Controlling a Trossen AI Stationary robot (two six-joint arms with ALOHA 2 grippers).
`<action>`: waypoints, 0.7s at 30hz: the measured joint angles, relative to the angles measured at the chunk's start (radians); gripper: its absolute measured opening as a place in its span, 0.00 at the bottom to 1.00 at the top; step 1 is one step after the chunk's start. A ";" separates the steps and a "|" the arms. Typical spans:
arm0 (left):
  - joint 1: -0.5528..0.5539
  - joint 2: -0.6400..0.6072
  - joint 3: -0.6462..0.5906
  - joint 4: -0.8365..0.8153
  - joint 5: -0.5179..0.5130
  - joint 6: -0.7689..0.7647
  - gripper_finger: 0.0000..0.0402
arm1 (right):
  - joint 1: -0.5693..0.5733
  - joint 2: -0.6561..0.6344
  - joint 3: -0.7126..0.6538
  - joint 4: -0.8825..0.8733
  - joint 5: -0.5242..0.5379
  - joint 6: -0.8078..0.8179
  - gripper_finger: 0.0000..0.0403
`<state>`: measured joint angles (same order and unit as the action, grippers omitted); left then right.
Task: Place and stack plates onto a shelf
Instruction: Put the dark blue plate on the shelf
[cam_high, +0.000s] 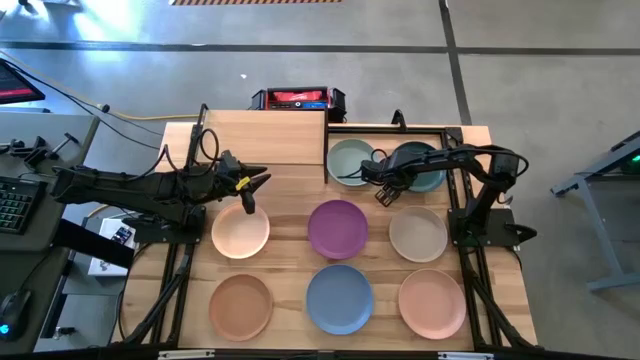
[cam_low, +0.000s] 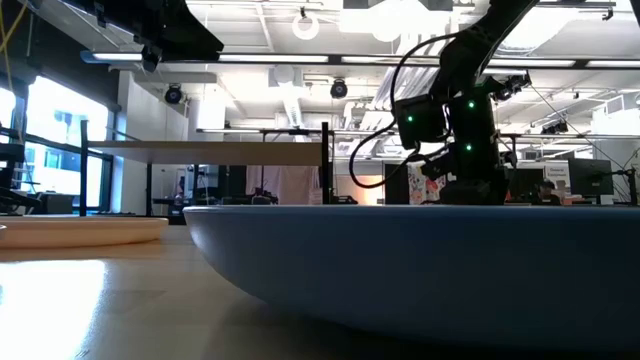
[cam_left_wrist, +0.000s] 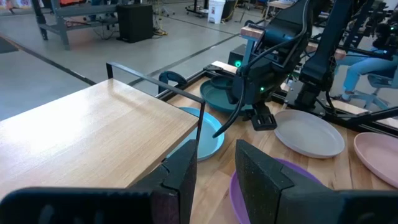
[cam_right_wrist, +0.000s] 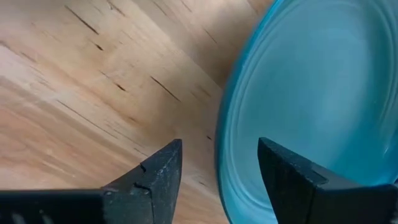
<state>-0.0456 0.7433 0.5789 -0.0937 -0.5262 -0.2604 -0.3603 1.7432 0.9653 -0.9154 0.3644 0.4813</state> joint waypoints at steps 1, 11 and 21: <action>0.000 0.000 0.000 0.000 0.000 0.000 0.25 | 0.000 0.000 0.000 0.000 -0.001 0.000 0.44; 0.000 0.000 0.000 0.000 0.000 0.000 0.25 | -0.041 0.000 0.000 0.000 -0.060 0.012 0.27; 0.000 0.000 0.000 0.000 0.000 0.001 0.25 | -0.059 0.000 0.000 -0.031 -0.082 0.011 0.02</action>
<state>-0.0456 0.7433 0.5789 -0.0937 -0.5262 -0.2596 -0.4192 1.7428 0.9653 -0.9467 0.2823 0.4918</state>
